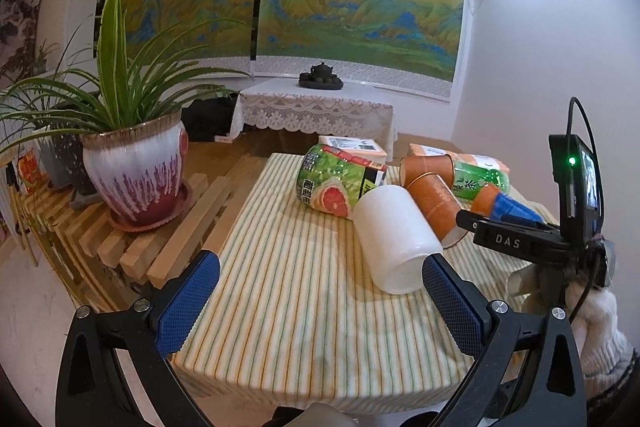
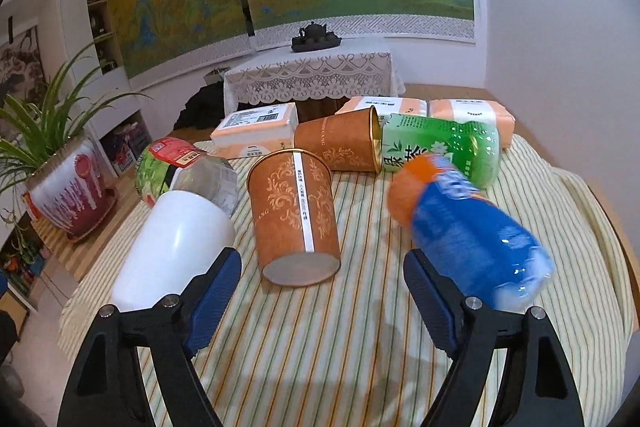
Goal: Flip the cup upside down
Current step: 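Move the right gripper down to the orange paper cup lying on its side, then close the right gripper on the orange cup's body and lift it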
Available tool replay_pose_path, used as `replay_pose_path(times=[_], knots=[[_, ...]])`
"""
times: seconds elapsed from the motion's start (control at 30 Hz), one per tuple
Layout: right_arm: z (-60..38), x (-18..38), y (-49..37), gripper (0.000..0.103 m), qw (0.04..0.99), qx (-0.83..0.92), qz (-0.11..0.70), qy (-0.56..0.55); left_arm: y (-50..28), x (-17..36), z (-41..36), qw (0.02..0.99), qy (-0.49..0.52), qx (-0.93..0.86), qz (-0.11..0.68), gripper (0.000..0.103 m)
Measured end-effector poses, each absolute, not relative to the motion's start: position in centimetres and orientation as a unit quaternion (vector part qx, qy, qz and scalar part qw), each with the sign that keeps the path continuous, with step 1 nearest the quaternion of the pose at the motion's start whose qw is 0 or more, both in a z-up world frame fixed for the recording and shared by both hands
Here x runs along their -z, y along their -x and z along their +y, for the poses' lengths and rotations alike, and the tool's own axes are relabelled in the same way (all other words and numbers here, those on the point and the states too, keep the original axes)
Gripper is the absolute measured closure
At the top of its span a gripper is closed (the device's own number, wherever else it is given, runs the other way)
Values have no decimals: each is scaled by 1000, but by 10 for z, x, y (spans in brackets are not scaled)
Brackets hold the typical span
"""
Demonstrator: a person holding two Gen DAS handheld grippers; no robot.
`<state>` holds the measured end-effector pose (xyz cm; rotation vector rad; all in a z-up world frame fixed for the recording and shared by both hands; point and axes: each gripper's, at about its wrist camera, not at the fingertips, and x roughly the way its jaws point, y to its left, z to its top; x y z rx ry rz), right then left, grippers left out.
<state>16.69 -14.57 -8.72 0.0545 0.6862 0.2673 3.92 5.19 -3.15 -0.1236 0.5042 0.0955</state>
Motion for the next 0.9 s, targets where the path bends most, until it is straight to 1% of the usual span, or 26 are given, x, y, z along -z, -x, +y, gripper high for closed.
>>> replay_pose_path(times=[0.23, 0.57, 0.6, 0.67, 0.73, 0.9], knots=[[-130, 92, -186, 23, 929, -132, 346, 11, -47, 39, 59, 963, 66, -49, 257, 0], [-117, 100, -206, 24, 919, -144, 367, 29, -49, 42, 69, 961, 72, -57, 259, 0], [-117, 100, -207, 25, 918, -144, 368, 30, -49, 42, 69, 962, 72, -57, 259, 0], [-116, 102, -210, 41, 916, -145, 374, 31, -49, 42, 69, 962, 71, -58, 259, 0], [-114, 104, -214, 47, 912, -149, 382, 30, -48, 41, 70, 961, 71, -58, 259, 0], [-115, 104, -213, 48, 913, -148, 380, 24, -47, 40, 72, 962, 71, -60, 259, 0]])
